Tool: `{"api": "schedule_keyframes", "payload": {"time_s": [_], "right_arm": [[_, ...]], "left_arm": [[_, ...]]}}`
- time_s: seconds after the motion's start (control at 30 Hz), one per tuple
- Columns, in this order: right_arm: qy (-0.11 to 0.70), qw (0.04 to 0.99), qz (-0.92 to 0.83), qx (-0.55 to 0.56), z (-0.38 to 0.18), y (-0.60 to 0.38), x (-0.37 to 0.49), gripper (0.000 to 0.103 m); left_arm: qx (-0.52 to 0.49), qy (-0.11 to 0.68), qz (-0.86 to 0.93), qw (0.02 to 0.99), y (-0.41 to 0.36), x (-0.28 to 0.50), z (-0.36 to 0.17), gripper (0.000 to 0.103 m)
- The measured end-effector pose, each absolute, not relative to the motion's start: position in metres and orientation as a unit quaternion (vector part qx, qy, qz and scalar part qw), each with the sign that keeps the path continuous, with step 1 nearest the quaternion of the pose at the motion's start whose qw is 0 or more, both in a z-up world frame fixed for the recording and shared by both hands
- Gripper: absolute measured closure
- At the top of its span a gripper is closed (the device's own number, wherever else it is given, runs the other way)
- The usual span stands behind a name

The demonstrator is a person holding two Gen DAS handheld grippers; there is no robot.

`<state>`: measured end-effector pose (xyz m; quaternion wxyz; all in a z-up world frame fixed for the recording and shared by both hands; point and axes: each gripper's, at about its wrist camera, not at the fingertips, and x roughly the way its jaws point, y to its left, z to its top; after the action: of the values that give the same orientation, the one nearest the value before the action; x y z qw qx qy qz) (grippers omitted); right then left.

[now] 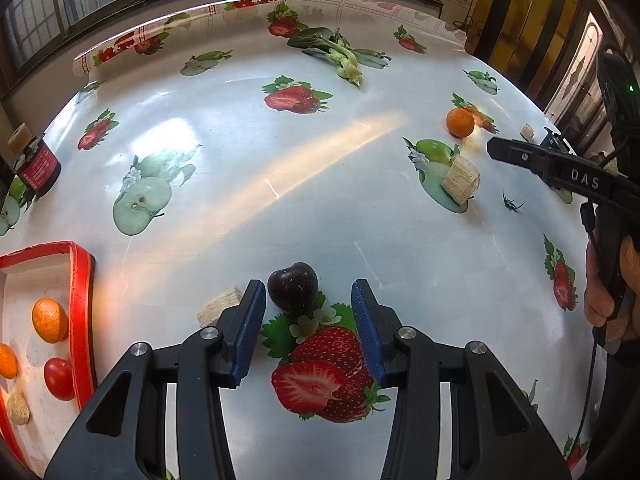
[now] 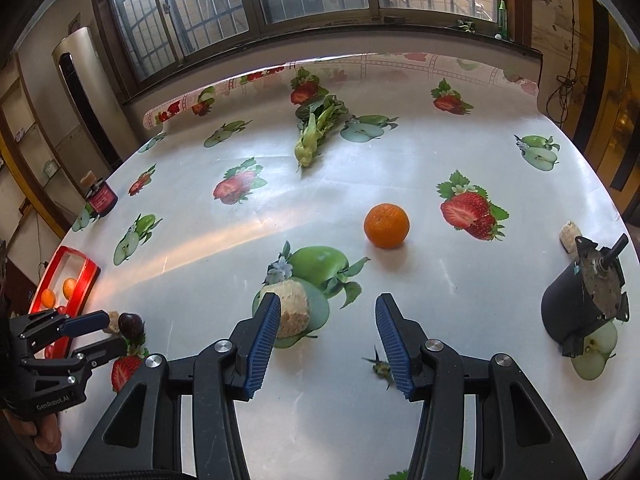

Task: Organize fruits
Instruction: 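Grasp the dark plum with the left tool while the right tool grasps the orange, then carry the held plum and orange over the red tray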

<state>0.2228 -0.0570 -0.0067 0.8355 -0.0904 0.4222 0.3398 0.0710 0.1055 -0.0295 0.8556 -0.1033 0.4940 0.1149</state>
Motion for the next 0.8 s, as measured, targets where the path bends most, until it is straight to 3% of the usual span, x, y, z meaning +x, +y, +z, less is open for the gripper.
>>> {"api": "schedule_keyframes", "payload": {"time_s": [0.2,0.47,0.5,0.57,0.8], "right_arm": [[0.428,0.846,0.308,-0.075,-0.017,-0.050,0.256,0.051],[0.441,0.850,0.282,-0.067,-0.040,-0.030,0.295,0.051],[0.444,0.848,0.280,-0.071,-0.044,-0.027,0.297,0.053],[0.432,0.857,0.268,-0.085,-0.046,-0.024,0.294,0.067],[0.416,0.858,0.292,-0.072,-0.030,-0.034,0.270,0.068]], "left_arm": [[-0.083,0.491,0.117,0.859,0.107,0.080,-0.036,0.061],[-0.057,0.479,0.115,0.868,0.112,0.080,-0.038,0.080],[-0.061,0.477,0.112,0.869,0.114,0.079,-0.038,0.081],[-0.064,0.475,0.108,0.871,0.115,0.078,-0.038,0.081],[-0.074,0.466,0.109,0.875,0.114,0.068,-0.032,0.081]]}}
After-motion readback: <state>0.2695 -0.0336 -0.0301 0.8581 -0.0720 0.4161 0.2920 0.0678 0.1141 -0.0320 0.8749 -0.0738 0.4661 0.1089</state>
